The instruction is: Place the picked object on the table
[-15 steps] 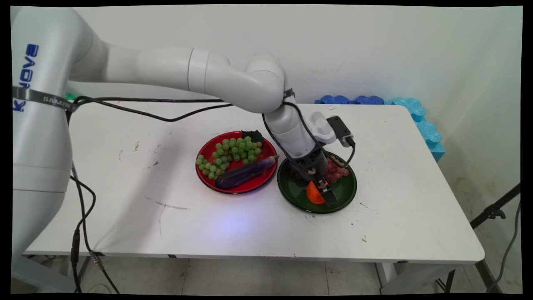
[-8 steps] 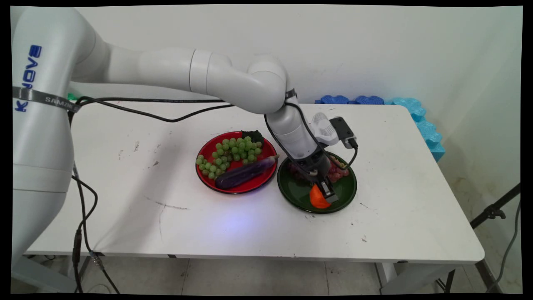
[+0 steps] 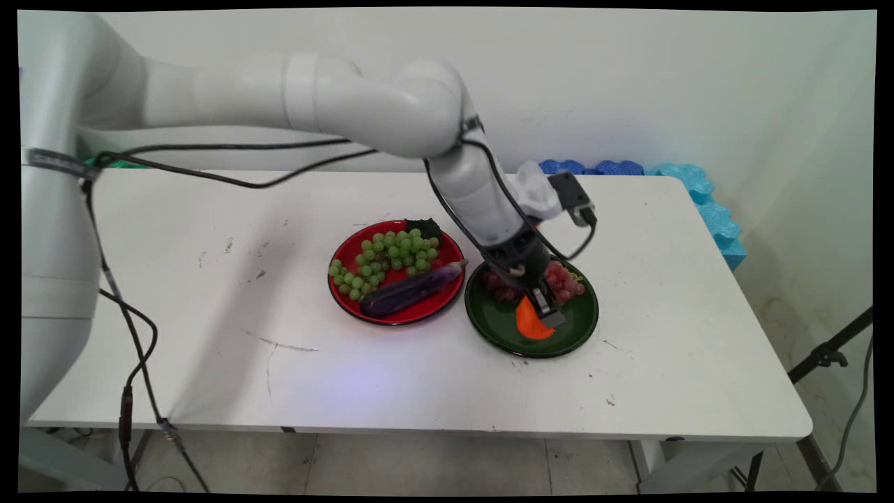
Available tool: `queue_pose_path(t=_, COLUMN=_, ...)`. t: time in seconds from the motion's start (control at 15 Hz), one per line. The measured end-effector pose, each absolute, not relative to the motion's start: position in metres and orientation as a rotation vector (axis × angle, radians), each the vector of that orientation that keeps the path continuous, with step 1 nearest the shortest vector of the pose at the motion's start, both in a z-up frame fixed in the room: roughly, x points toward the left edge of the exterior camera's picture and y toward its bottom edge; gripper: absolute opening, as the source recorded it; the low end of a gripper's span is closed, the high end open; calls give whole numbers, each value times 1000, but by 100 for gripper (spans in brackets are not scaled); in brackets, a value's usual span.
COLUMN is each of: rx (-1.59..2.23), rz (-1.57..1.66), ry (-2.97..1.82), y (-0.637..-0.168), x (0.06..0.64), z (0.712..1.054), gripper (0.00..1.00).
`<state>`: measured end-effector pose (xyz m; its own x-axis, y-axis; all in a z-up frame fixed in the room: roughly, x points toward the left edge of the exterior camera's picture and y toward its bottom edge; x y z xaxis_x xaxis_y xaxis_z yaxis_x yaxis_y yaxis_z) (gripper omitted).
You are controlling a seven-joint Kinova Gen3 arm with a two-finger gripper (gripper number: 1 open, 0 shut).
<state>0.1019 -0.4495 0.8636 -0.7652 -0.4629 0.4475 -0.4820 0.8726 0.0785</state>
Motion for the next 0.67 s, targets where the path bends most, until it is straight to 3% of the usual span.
queue_pose_path(t=0.33, rx=638, rz=44, ry=-2578, y=-423, x=146, z=909, gripper=0)
queue_pose_path(t=0.67, rx=612, rz=35, ry=-2605, y=-396, x=199, z=918, gripper=0)
